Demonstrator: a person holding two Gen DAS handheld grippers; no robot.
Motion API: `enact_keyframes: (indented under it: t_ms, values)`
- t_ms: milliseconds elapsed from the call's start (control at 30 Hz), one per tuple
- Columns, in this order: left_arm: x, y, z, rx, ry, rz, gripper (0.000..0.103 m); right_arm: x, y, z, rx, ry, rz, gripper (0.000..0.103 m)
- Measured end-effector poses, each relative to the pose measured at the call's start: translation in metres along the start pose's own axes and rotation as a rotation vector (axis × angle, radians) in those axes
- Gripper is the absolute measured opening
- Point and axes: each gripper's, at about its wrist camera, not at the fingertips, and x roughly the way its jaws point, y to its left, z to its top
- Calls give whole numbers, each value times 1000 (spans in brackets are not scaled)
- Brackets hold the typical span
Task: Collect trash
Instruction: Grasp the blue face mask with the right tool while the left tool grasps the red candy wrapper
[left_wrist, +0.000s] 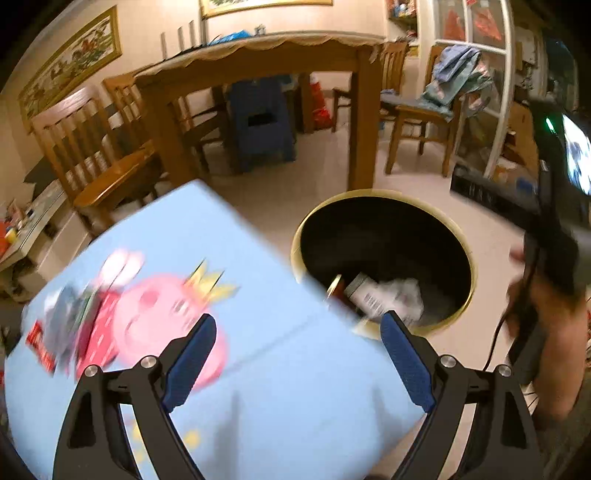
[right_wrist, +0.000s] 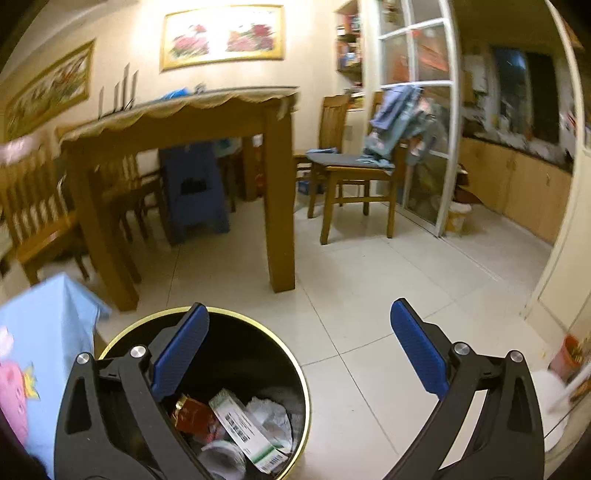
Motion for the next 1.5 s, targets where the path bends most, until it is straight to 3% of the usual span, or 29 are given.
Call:
enact_keyframes:
  t_ms: [167, 267, 300, 367, 400, 500, 567, 633, 733, 833, 933, 1000, 1033, 1067, 1133, 1233, 1367, 1500]
  values:
    - [-27, 68, -55, -89, 38, 87, 87, 1, 33, -6, -116, 17, 35, 97]
    - [-45, 121, -79, -186, 49, 149, 88, -5, 56, -11, -187, 22, 134, 95]
    - [-50, 135, -83, -214, 47, 166, 88, -11, 66, -14, -203, 30, 213, 90]
    - [-64, 184, -94, -300, 34, 238, 88, -22, 87, -16, -220, 64, 326, 65]
    - [-70, 200, -98, -323, 27, 268, 88, -28, 97, -16, -227, 80, 366, 64]
    - [-92, 256, -111, -390, -11, 404, 89, -64, 161, -19, -277, 177, 638, 64]
    - [-107, 288, -122, -428, -37, 495, 92, -90, 207, -17, -345, 210, 770, 73]
    - [-111, 315, -134, -483, -40, 525, 92, -122, 269, -12, -460, 245, 888, 77]
    - [-111, 344, -145, -613, -13, 420, 92, -148, 345, -8, -581, 258, 950, 77]
    - [-118, 350, -146, -626, -29, 420, 91, -140, 402, -10, -628, 310, 932, 77]
    - [-121, 353, -148, -624, -36, 403, 91, -109, 443, -16, -593, 407, 894, 69]
    - [-118, 351, -149, -628, -28, 396, 92, -86, 461, -19, -548, 491, 889, 45]
    - [-115, 354, -150, -634, -23, 389, 92, -79, 469, -22, -544, 530, 875, 28]
    - [-113, 354, -149, -643, -17, 380, 92, -72, 469, -26, -533, 564, 859, 17]
    - [-111, 358, -153, -667, -6, 359, 92, -73, 461, -27, -492, 575, 899, 5]
    - [-111, 363, -156, -694, 0, 345, 91, -101, 425, -31, -470, 525, 964, 3]
    - [-110, 367, -159, -722, 7, 297, 92, -128, 353, -41, -351, 535, 1046, 3]
    - [-104, 360, -154, -715, 11, 237, 91, -99, 280, -54, -119, 644, 1009, 3]
